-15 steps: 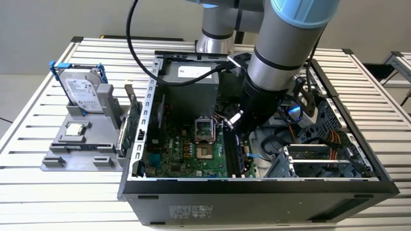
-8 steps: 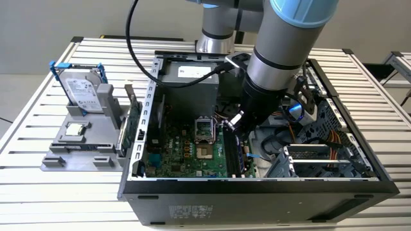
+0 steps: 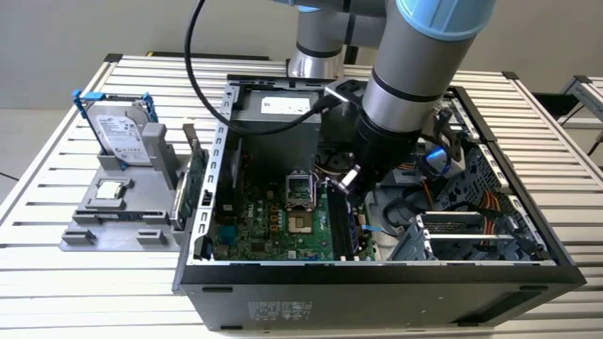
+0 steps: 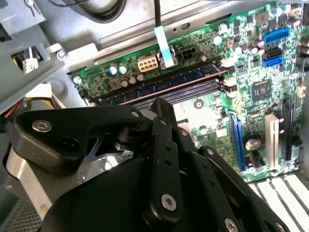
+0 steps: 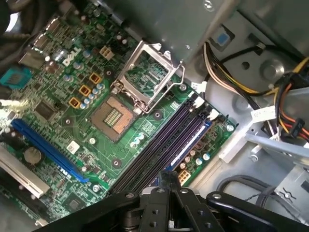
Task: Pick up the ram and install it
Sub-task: 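Press down the ram until it locks into place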
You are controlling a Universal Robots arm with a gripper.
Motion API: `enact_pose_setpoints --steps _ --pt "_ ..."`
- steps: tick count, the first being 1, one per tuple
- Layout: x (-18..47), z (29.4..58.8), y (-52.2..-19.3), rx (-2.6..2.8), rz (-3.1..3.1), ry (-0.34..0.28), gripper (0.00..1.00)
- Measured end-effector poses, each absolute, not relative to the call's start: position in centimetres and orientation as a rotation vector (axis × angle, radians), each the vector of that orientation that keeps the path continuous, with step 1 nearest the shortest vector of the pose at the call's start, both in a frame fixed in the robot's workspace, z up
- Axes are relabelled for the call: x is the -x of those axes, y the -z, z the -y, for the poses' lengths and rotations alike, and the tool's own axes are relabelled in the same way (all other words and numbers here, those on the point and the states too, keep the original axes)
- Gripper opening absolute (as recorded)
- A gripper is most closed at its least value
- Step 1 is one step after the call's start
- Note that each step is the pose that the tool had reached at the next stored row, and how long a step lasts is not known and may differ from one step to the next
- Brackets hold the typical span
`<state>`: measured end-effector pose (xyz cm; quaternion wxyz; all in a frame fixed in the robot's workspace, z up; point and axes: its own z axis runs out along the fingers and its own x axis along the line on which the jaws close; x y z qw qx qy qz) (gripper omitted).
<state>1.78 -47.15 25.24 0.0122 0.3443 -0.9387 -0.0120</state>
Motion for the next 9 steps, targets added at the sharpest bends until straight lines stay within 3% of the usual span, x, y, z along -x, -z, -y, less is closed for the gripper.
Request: enact_pose_setpoints --steps 9 --pt "-1.78 47.03 -25.22 -1.256 2.851 0.035 0.00"
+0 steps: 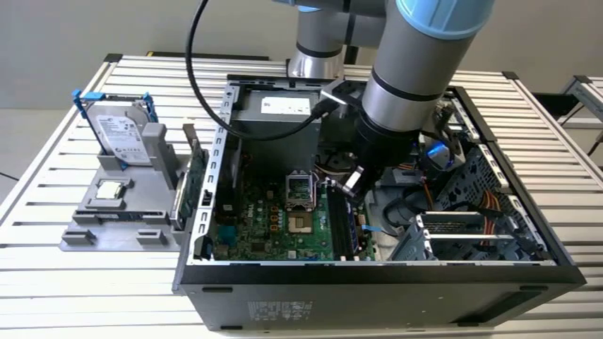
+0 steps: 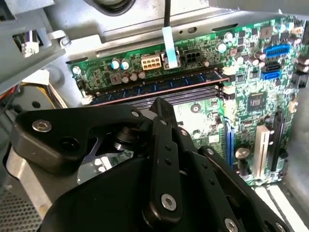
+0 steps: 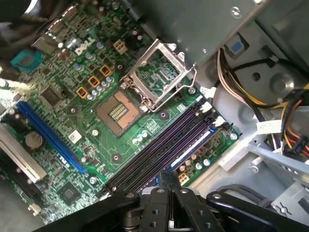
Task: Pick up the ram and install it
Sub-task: 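Press down the ram until it locks into place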
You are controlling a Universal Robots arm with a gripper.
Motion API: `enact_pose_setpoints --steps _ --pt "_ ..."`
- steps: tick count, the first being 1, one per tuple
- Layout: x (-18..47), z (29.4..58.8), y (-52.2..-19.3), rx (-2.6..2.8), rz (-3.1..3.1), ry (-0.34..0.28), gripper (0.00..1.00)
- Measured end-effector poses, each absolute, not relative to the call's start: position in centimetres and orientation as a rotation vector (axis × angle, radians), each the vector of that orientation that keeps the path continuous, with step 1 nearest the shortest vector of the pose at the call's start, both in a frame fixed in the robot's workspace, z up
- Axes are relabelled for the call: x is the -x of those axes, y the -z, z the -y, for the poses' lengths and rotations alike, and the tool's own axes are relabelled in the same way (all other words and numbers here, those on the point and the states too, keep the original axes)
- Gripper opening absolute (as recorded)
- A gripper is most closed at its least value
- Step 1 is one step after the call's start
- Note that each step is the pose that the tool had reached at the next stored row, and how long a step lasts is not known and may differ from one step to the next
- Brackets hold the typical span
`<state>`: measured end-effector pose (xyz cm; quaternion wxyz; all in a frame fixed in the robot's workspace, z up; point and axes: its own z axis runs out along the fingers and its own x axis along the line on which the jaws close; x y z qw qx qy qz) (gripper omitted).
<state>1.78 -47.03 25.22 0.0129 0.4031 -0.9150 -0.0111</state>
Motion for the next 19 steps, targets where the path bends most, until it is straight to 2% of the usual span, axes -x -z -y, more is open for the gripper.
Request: enact_pose_setpoints --steps 19 --pt "-1.78 46.94 -25.21 -1.650 2.644 0.026 0.00"
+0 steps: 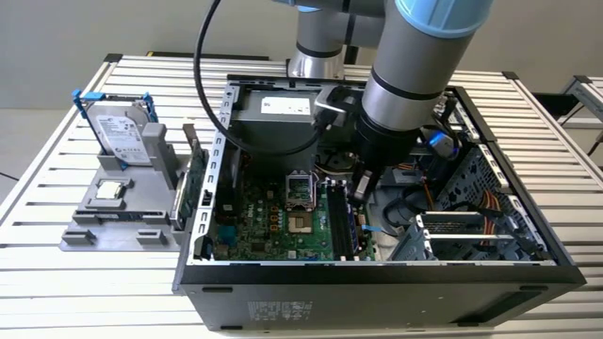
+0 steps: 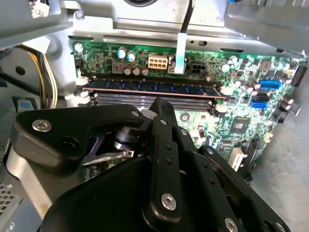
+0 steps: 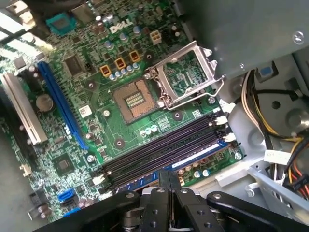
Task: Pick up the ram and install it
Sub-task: 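Press down the ram until it locks into place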
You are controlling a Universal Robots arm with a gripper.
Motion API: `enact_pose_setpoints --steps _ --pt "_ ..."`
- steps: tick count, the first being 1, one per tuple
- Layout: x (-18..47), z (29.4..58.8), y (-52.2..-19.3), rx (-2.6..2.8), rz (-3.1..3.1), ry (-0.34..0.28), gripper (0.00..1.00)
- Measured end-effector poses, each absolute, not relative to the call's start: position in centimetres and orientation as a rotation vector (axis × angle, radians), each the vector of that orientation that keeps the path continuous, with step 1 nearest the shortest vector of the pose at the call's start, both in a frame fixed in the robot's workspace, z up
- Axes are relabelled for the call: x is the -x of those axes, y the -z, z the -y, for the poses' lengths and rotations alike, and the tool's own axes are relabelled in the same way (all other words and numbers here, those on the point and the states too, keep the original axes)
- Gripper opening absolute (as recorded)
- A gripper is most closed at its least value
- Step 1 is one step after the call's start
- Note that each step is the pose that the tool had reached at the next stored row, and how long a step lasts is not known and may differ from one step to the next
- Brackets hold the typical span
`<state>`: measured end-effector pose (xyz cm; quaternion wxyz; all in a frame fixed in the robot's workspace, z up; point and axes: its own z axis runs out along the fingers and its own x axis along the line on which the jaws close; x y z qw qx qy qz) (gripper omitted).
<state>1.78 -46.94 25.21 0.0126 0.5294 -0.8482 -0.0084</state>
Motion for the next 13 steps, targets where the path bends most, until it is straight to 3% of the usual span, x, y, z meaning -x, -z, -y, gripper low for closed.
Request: enact_pose_setpoints --steps 13 --pt "-1.78 46.90 -25.21 -1.898 2.471 0.022 0.00"
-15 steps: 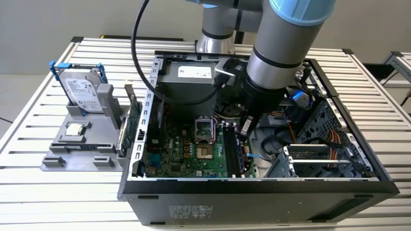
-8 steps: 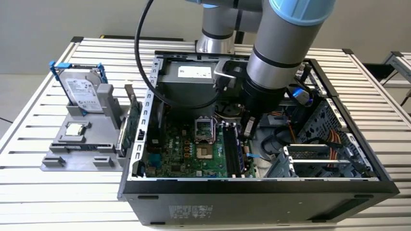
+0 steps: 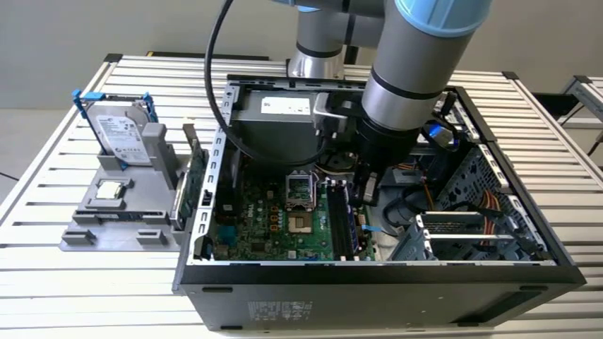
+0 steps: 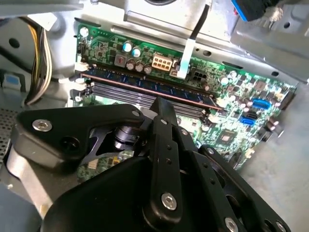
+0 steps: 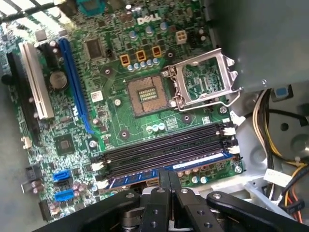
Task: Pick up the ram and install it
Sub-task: 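Press down the ram until it locks into place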
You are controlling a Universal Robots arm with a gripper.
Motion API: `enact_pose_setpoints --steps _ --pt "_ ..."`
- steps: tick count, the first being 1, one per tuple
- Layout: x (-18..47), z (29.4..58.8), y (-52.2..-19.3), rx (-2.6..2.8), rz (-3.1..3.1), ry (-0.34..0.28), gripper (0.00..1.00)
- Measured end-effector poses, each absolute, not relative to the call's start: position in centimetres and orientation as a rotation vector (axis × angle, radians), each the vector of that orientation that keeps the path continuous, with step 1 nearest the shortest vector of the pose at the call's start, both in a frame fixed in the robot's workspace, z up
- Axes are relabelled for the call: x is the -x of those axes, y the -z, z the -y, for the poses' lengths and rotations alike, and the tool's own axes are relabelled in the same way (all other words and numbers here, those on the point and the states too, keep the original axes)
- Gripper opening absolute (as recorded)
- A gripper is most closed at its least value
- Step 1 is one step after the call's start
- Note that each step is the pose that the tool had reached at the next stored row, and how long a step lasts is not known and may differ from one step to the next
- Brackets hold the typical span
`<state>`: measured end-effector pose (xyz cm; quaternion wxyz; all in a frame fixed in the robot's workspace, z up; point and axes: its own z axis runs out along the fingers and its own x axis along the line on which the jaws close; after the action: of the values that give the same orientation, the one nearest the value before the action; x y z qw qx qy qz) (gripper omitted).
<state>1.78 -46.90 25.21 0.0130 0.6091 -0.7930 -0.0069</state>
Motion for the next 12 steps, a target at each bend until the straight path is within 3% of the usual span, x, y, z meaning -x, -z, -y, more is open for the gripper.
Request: enact_pose_setpoints --steps 12 --pt "-1.78 46.83 -25.21 -2.088 2.313 0.017 0.00"
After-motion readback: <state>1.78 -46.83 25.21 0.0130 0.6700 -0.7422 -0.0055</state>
